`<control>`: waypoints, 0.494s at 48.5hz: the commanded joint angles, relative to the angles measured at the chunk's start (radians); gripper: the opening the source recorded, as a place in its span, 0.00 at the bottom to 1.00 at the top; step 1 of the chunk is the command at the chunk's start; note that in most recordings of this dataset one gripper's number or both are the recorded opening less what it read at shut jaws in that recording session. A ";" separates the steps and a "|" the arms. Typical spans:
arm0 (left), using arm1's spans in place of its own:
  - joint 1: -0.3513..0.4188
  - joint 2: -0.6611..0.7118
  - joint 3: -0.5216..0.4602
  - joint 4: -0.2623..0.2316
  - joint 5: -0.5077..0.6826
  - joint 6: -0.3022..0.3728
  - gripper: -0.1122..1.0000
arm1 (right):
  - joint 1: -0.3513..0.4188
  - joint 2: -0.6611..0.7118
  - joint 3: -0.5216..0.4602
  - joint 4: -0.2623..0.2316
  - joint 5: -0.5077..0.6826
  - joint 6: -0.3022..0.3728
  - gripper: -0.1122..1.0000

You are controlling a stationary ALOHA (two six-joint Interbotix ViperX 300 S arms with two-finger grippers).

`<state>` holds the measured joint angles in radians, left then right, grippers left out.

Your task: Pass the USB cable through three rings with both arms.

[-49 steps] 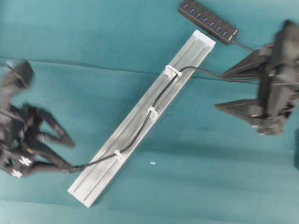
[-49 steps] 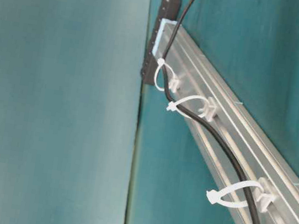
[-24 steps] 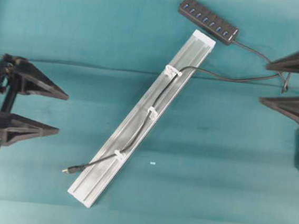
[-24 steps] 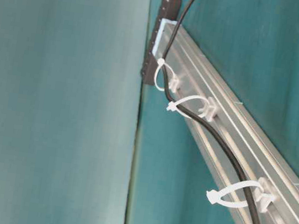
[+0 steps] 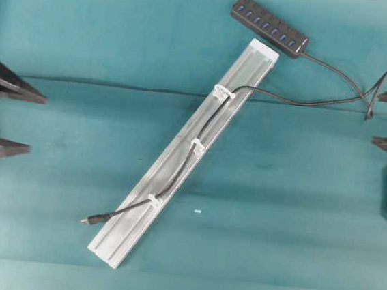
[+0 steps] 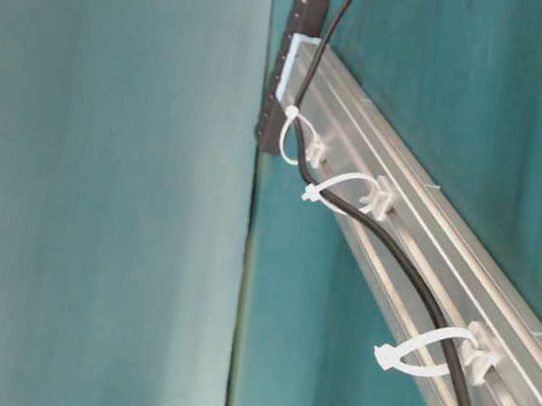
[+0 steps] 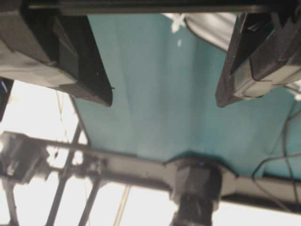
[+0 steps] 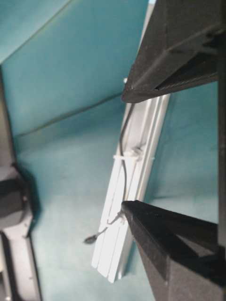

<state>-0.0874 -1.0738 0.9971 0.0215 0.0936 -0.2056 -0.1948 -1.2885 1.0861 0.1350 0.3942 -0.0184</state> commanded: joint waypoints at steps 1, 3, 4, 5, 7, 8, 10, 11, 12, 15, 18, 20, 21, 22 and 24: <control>0.012 -0.029 -0.040 0.005 0.044 0.006 0.96 | -0.003 -0.020 0.011 0.000 -0.008 0.009 0.86; 0.018 -0.043 -0.046 0.005 0.055 0.014 0.96 | -0.003 -0.029 0.014 0.000 -0.008 0.009 0.86; 0.023 -0.048 -0.046 0.005 0.058 0.017 0.96 | -0.003 -0.032 0.017 0.000 -0.008 0.009 0.86; 0.026 -0.052 -0.049 0.005 0.060 0.018 0.96 | -0.002 -0.035 0.017 0.000 -0.011 0.009 0.86; 0.038 -0.058 -0.049 0.005 0.061 0.021 0.96 | -0.002 -0.037 0.023 0.000 -0.012 0.009 0.86; 0.043 -0.058 -0.049 0.006 0.063 0.021 0.96 | -0.002 -0.037 0.023 0.000 -0.014 0.009 0.86; 0.055 -0.058 -0.048 0.008 0.063 0.028 0.96 | -0.002 -0.037 0.025 0.000 -0.014 0.009 0.86; 0.060 -0.058 -0.046 0.008 0.061 0.034 0.96 | -0.003 -0.037 0.026 0.000 -0.014 0.009 0.86; 0.066 -0.057 -0.044 0.008 0.061 0.041 0.96 | -0.003 -0.037 0.026 0.000 -0.015 0.009 0.86; 0.075 -0.051 -0.041 0.008 0.060 0.072 0.96 | -0.006 -0.038 0.031 0.000 -0.015 0.009 0.86; 0.080 -0.041 -0.038 0.008 0.052 0.103 0.96 | -0.012 -0.041 0.035 0.000 -0.015 0.009 0.86; 0.080 -0.037 -0.035 0.008 0.043 0.121 0.96 | -0.020 -0.044 0.041 0.000 -0.015 0.009 0.86; 0.081 -0.034 -0.035 0.008 0.037 0.127 0.96 | -0.023 -0.046 0.043 0.000 -0.014 0.009 0.86; 0.080 -0.032 -0.034 0.008 0.029 0.135 0.96 | -0.029 -0.048 0.046 0.000 -0.015 0.009 0.86; 0.080 -0.028 -0.032 0.008 0.012 0.149 0.96 | -0.037 -0.052 0.049 0.000 -0.014 0.009 0.86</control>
<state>-0.0107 -1.1183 0.9756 0.0261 0.1381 -0.0721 -0.2148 -1.3392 1.1321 0.1350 0.3896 -0.0184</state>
